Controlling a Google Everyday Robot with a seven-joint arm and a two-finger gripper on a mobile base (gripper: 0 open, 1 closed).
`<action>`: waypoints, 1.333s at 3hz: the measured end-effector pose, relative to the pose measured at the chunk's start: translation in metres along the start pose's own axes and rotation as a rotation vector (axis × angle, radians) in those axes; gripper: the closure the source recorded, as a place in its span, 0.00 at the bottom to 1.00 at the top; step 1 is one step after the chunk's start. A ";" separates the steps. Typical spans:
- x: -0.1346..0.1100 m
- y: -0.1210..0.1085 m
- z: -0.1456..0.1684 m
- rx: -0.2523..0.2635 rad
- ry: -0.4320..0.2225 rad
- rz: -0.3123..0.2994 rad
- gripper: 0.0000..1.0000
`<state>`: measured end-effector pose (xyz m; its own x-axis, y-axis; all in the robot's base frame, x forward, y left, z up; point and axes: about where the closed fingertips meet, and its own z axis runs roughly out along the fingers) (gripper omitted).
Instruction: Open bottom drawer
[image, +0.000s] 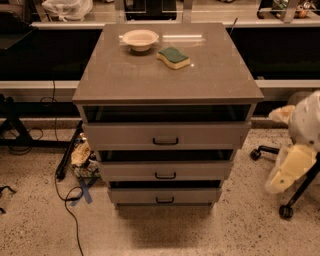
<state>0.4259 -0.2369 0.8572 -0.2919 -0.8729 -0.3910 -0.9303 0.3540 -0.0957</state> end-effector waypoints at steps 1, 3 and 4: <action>0.039 0.028 0.098 -0.136 -0.178 0.049 0.00; 0.049 0.034 0.125 -0.185 -0.219 0.049 0.00; 0.065 0.032 0.149 -0.184 -0.176 0.054 0.00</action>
Offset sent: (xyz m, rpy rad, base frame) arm -0.0143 0.0076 -0.0966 0.1932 0.0644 0.0214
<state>0.4100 -0.2323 0.6926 -0.3141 -0.7767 -0.5460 -0.9439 0.3173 0.0916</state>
